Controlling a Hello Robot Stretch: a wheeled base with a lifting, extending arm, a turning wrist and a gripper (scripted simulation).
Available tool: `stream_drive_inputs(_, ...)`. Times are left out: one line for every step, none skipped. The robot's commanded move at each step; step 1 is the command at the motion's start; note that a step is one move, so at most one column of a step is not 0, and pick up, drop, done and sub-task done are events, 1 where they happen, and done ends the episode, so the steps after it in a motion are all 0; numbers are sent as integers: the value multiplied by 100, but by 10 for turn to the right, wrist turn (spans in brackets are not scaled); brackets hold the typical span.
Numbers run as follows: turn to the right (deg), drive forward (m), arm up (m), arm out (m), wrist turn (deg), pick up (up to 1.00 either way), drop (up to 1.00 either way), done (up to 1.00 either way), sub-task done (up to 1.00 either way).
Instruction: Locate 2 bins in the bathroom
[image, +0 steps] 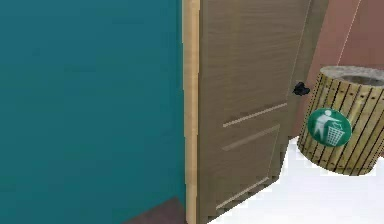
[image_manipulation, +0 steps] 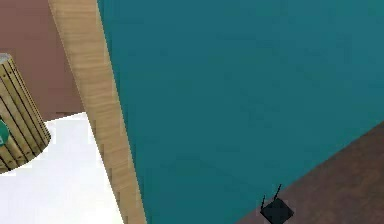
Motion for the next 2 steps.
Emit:
stream_drive_inputs(-90, 0, 0, 0, 0, 0, 0, 0, 0)
stream_drive_inputs(0, 10, 0, 0, 0, 0, 0, 0, 0)
